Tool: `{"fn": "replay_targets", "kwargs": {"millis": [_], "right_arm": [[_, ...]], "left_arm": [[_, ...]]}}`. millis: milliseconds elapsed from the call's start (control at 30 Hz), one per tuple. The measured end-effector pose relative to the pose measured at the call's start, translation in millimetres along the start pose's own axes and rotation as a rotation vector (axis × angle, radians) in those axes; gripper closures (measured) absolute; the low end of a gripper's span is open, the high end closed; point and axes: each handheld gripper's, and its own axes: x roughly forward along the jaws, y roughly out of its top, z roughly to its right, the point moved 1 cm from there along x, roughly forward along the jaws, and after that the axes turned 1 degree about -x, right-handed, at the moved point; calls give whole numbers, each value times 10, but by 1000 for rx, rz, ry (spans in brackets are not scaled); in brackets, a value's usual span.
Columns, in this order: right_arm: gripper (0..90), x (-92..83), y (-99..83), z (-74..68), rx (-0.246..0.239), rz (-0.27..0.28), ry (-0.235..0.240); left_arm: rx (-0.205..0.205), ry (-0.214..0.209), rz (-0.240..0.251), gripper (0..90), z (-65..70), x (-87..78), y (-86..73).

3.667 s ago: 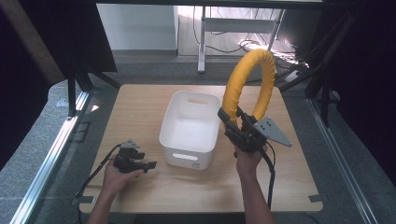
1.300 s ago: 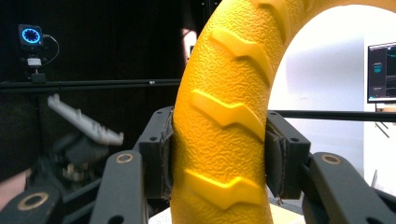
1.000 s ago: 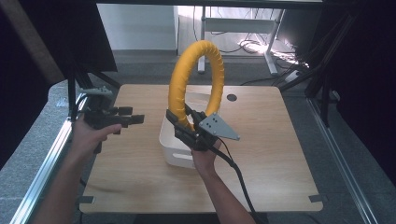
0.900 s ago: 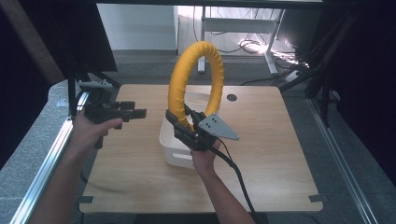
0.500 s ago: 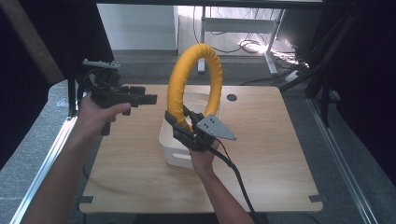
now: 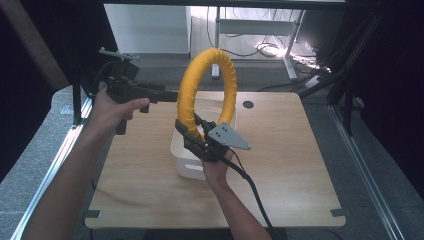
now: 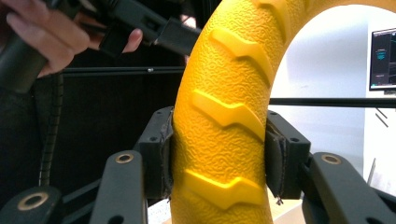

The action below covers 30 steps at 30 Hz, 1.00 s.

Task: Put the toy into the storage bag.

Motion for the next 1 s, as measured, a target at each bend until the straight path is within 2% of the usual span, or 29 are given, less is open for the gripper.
{"fn": "replay_targets", "kwargs": {"millis": [233, 433, 733, 867, 1000], "right_arm": [[505, 20, -22, -7, -6, -13, 0], [505, 31, -35, -12, -12, -13, -4], [505, 44, -52, -27, -15, -16, 3], [505, 44, -57, -26, -23, -21, 1], [505, 49, -57, -30, -34, -17, 3]], "left_arm": [[0, 3, -33, 277, 14, 112, 113], [-17, 3, -60, 274, 0, 236, 209], [-16, 29, -97, 278, 29, 423, 372], [-27, 36, -107, 315, 17, 485, 412], [-48, 39, -143, 353, -6, 570, 433]]}}
